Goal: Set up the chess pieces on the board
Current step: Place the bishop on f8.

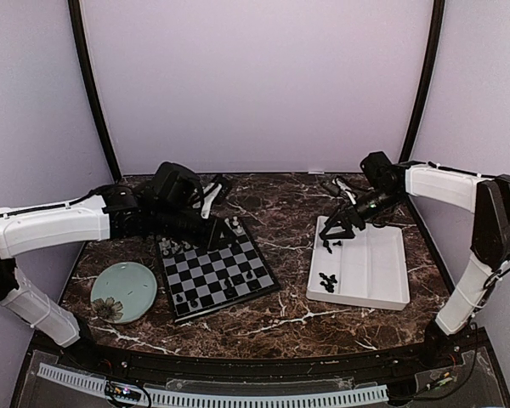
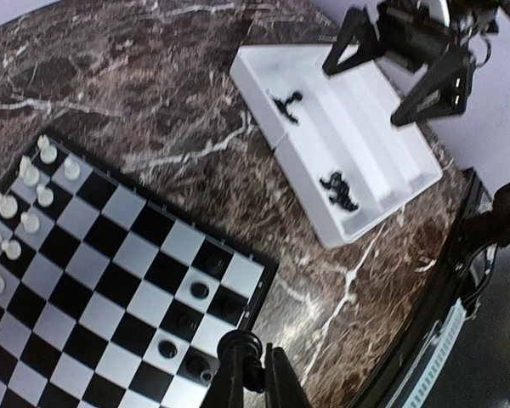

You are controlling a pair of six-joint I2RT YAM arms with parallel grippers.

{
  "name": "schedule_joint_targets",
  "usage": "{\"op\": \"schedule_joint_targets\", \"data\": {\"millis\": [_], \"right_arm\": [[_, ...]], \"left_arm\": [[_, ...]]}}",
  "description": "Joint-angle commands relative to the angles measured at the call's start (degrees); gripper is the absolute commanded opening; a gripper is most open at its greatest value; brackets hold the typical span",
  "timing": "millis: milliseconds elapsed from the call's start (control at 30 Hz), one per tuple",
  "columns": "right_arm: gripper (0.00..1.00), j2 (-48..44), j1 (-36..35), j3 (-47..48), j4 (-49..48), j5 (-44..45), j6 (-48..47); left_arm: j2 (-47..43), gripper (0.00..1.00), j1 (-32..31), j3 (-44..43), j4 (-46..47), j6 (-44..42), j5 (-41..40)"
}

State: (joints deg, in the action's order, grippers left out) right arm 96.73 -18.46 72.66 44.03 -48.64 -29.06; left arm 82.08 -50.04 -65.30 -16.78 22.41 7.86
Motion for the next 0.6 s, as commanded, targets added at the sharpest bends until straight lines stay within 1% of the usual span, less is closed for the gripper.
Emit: {"op": "schedule_joint_targets", "data": {"millis": [0, 100, 200, 267, 400, 567], "right_arm": [[0.98, -1.21, -0.19, -0.24, -7.55, 9.15, 4.55], [0.98, -0.94, -0.30, 0.35, -6.74, 9.54, 4.43], [0.98, -0.84, -0.54, 0.46, -6.15, 9.60, 4.16], [0.98, -0.84, -0.69, 0.27, -5.99, 9.85, 3.96], [0.98, -0.85, -1.00, -0.24, -6.27, 9.97, 4.01], [0.98, 0.44, -1.78, 1.13, -5.37, 10.14, 3.75]], "left_arm": [[-2.34, 0.05, -2.76, 4.53, -9.03, -3.89, -3.67], [-2.29, 0.05, -4.74, 6.29, -12.16, -4.08, -6.03], [-2.81, 0.04, -5.75, 8.49, -13.31, -2.62, -7.06], [-3.85, 0.04, -6.04, 10.41, -13.44, -1.18, -9.03], [-6.94, 0.04, -6.12, 14.04, -12.05, 0.45, -10.33], [-5.02, 0.04, -6.15, 15.56, -10.51, 0.25, -9.88]]}}
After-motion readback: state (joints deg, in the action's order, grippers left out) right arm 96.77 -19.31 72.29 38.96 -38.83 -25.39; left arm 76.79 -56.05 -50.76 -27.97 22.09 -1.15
